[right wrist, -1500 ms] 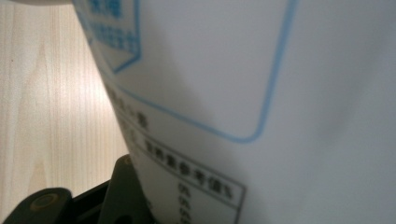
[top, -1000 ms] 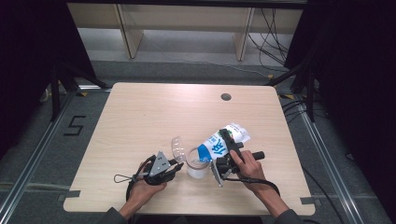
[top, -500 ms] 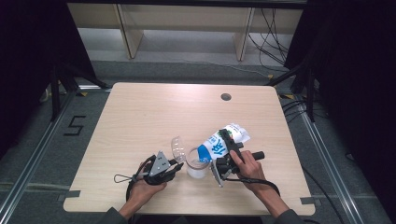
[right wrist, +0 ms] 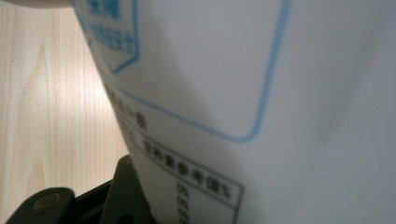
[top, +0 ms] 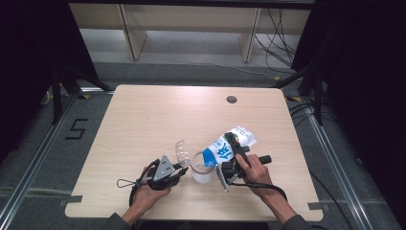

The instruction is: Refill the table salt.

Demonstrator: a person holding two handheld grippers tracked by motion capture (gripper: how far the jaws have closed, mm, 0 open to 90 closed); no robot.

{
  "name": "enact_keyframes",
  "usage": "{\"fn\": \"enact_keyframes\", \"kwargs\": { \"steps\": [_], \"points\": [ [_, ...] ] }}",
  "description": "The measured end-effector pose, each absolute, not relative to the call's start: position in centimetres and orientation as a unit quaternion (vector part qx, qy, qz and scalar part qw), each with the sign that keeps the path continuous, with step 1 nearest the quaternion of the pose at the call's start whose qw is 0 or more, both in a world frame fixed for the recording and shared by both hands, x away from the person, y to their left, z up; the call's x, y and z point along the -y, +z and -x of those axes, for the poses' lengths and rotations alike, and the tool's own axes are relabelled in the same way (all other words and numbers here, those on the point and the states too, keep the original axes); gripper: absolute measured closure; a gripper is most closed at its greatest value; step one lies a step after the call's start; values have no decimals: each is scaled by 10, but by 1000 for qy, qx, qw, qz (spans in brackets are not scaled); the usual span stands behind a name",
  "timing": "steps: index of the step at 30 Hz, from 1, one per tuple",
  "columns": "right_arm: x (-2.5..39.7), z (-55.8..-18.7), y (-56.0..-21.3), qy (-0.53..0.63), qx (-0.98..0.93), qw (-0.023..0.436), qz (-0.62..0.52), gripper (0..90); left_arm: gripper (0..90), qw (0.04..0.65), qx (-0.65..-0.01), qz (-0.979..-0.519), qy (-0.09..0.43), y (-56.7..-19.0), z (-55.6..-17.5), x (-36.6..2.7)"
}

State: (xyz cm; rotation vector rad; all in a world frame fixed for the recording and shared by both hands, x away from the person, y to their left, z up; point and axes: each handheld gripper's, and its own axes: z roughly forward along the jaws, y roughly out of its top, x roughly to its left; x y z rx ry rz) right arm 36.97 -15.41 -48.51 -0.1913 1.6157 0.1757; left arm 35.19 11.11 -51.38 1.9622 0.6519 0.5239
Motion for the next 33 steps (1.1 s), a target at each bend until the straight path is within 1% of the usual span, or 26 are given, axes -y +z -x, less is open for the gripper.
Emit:
{"fn": "enact_keyframes", "kwargs": {
  "steps": [6, 8, 9, 23, 26, 27, 29, 30, 33],
  "points": [
    [154, -370, -484, 75, -719, 685, 93, 556, 736, 483, -270, -806, 212, -514, -352, -111],
    [152, -372, -479, 64, -708, 690, 132, 557, 736, 481, -265, -807, 215, -514, -352, -111],
    [152, -372, -479, 64, -707, 692, 131, 558, 736, 483, -272, -805, 212, -514, -351, -111],
    [152, -371, -479, 61, -709, 690, 129, 561, 736, 481, -266, -807, 215, -514, -352, -111],
    [154, -370, -483, 77, -716, 686, 102, 563, 736, 481, -266, -807, 215, -514, -352, -111],
    [153, -371, -480, 66, -711, 689, 125, 563, 736, 481, -266, -807, 215, -514, -352, -111],
    [152, -372, -479, 64, -707, 691, 135, 564, 736, 481, -266, -807, 215, -514, -352, -111],
    [153, -371, -483, 74, -716, 686, 106, 564, 736, 481, -266, -807, 215, -514, -352, -111],
    [154, -371, -483, 77, -714, 687, 108, 564, 736, 480, -264, -808, 217, -514, -352, -111]
  ]
}}
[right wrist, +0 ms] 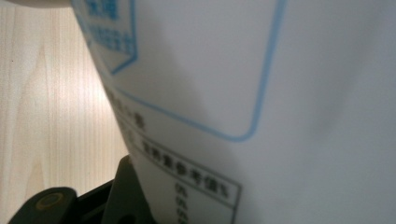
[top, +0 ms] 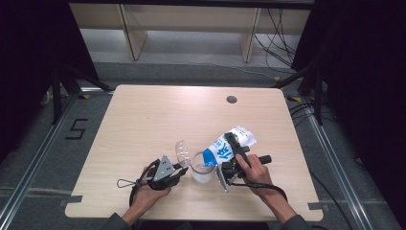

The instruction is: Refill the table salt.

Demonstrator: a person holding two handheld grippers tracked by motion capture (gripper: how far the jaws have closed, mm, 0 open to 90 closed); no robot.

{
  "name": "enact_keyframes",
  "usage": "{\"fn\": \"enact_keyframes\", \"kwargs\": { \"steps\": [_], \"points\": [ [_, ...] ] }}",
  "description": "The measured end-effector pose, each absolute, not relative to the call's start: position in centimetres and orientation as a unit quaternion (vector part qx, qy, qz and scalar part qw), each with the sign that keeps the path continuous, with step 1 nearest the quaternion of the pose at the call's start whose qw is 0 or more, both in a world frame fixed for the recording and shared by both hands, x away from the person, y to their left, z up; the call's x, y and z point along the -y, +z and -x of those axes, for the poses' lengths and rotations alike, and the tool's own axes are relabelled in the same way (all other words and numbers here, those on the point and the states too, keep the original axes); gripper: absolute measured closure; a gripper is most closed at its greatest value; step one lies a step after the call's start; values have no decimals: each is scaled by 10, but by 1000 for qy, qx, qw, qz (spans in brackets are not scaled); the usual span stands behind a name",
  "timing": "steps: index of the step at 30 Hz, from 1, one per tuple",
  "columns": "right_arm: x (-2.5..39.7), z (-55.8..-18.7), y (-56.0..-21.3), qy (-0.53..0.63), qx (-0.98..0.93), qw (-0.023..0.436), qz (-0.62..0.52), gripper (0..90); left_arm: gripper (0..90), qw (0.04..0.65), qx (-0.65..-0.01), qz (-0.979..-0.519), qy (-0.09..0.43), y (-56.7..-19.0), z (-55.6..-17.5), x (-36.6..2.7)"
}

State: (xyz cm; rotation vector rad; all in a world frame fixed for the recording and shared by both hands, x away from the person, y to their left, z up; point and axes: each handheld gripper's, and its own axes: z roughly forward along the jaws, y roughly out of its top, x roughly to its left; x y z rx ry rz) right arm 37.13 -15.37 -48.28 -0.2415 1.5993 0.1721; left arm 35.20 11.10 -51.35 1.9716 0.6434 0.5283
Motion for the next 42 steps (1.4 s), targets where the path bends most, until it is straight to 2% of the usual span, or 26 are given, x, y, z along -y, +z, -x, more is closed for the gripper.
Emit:
{"fn": "enact_keyframes", "kwargs": {
  "steps": [25, 40, 42],
  "points": [
    [155, -369, -486, 79, -720, 684, 89, 569, 735, 480, -259, -810, 217, -513, -353, -111],
    [153, -372, -480, 67, -710, 688, 134, 573, 734, 480, -266, -808, 215, -514, -352, -111],
    [154, -370, -484, 79, -719, 683, 101, 574, 734, 478, -265, -809, 217, -514, -352, -111]
  ]
}}
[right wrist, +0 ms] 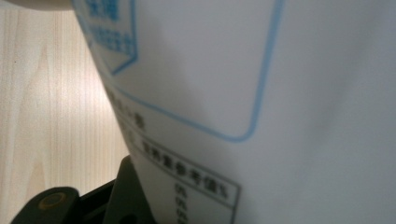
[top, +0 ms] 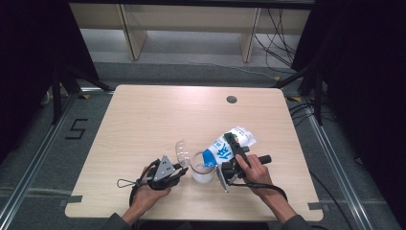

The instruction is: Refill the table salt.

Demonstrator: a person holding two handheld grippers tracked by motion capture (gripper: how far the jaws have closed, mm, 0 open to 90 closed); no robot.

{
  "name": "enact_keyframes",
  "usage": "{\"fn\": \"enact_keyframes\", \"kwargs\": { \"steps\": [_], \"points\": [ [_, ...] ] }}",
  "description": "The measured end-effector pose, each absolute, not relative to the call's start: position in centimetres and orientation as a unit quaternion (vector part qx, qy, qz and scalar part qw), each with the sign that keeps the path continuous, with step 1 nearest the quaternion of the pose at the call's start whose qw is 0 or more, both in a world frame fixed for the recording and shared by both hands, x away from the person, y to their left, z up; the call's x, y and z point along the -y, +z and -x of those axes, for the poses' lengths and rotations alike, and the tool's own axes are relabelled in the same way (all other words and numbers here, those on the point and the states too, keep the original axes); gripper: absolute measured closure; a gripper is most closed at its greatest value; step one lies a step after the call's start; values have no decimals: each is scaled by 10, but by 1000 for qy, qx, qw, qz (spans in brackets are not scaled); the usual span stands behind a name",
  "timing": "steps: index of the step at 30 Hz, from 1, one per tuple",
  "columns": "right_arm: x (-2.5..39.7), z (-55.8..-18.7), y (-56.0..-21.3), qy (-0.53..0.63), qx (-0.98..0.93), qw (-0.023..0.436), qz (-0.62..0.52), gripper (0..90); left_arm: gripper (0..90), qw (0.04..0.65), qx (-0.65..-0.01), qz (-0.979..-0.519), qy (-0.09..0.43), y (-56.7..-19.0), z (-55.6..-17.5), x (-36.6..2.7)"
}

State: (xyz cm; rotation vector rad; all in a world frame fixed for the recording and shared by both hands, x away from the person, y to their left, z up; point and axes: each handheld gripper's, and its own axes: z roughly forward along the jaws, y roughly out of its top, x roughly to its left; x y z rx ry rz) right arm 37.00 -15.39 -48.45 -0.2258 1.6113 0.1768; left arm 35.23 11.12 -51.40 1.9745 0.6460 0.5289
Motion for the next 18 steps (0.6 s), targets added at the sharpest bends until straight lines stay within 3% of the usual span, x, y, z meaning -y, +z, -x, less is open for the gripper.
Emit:
{"fn": "enact_keyframes", "kwargs": {
  "steps": [18],
  "points": [
    [154, -370, -483, 75, -716, 685, 111, 577, 733, 479, -264, -809, 216, -514, -352, -111]
  ]
}}
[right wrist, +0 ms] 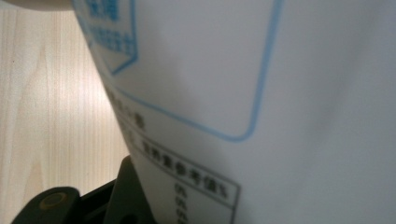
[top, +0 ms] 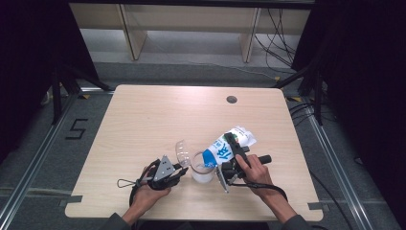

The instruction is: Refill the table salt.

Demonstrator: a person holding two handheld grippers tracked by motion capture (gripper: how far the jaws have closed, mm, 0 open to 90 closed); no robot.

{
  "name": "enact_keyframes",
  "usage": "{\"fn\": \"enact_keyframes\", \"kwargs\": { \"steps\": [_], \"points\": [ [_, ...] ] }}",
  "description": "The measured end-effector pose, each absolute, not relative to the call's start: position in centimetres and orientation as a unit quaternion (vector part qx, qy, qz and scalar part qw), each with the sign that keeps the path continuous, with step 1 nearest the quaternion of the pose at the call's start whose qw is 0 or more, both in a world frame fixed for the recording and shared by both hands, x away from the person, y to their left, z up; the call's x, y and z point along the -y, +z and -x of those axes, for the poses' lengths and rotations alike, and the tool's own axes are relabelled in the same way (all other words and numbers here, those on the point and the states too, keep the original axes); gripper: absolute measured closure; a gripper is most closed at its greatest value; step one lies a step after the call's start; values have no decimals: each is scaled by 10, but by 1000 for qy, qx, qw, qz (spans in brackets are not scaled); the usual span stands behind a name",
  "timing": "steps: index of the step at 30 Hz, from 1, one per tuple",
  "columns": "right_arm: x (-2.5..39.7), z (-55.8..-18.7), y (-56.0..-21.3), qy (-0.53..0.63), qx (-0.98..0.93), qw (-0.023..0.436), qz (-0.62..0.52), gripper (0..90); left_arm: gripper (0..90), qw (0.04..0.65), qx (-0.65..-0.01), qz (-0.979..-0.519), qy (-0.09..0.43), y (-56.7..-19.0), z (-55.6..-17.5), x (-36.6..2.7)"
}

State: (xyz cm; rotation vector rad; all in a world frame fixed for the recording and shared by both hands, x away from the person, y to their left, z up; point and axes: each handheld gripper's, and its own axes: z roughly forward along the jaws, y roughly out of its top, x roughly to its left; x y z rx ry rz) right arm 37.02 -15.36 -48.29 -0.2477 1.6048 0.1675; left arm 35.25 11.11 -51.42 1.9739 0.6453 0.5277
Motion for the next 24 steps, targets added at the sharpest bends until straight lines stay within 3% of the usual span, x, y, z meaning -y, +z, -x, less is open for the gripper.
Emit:
{"fn": "enact_keyframes", "kwargs": {
  "steps": [24],
  "points": [
    [154, -370, -482, 76, -712, 689, 115, 583, 733, 479, -265, -809, 216, -514, -353, -111]
  ]
}}
